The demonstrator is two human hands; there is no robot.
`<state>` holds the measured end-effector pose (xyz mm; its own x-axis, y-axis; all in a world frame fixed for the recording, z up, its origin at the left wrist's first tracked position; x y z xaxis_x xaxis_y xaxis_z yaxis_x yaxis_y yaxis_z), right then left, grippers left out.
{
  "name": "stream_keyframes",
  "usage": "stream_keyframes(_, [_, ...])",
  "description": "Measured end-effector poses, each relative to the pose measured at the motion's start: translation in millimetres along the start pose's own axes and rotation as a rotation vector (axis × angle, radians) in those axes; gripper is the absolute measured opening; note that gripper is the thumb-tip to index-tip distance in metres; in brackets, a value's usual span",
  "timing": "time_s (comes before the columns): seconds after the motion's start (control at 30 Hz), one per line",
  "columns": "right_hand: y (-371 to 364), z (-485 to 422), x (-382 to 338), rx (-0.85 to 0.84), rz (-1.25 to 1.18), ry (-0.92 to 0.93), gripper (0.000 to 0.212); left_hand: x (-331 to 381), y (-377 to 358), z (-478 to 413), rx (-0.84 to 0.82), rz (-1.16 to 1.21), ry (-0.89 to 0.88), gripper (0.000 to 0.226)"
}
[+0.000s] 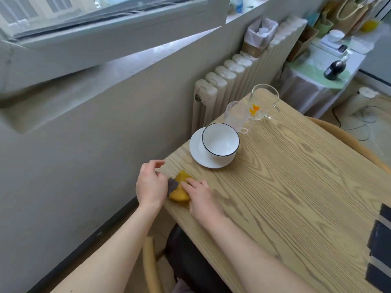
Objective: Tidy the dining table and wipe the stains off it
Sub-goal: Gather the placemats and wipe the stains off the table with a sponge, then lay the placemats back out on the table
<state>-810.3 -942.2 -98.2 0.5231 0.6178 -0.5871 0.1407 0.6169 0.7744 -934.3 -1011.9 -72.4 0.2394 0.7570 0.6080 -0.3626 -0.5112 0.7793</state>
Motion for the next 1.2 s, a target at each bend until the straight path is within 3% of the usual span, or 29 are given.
stream_keyframes(0.13, [17.3, 6.5, 4.9, 0.013, -0.090, -0.013, 0.050, 9.1, -5.6, 3.4, -0.012, 0.012, -0.031, 0.037])
stream_keyframes(0.33, [83.2, 48.0, 66.3, 0.313, -0.168, -0.229, 0.029, 52.9, -34.1, 32.9, -0.096, -0.028, -0.259, 0.035])
stream_keyframes(0.57, [153.1, 144.4, 162.5, 0.423, -0.133, -0.535, 0.029, 138.9, -92.6, 103.8, -0.237, -0.069, -0.591, 0.030])
stream_keyframes(0.7, [180.2, 204.0, 221.8, 0.478, -0.156, -0.653, 0.030, 180.9, -123.5, 157.7, -0.371, -0.137, -0.683, 0.030])
stream_keyframes(0.87, [212.1, 281.6, 299.4, 0.543, -0.077, -0.854, 0.037, 209.3, -167.9, 227.9, -0.515, -0.240, -0.663, 0.032])
stream_keyframes(1.07, [215.0, 371.9, 384.3, 0.571, -0.176, -1.298, 0.076, 226.7, -220.1, 296.5, -0.698, -0.251, -0.477, 0.040])
stream_keyframes(1.2, [201.5, 383.6, 404.8, 0.690, -0.256, -1.322, 0.082, 236.8, -248.7, 312.5, -0.785, -0.291, -0.404, 0.050])
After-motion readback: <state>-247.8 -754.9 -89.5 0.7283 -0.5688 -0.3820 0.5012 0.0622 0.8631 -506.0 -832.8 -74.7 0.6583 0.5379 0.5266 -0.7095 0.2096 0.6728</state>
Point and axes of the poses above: each hand's wrist, its own z-axis away from the middle knuckle, its own y-axis out of the back of the hand, x = y × z, the point moved 1 cm from there along -z, towards the middle knuckle, and after that the axes turned 9 degrees about -z, right-handed, at the moved point
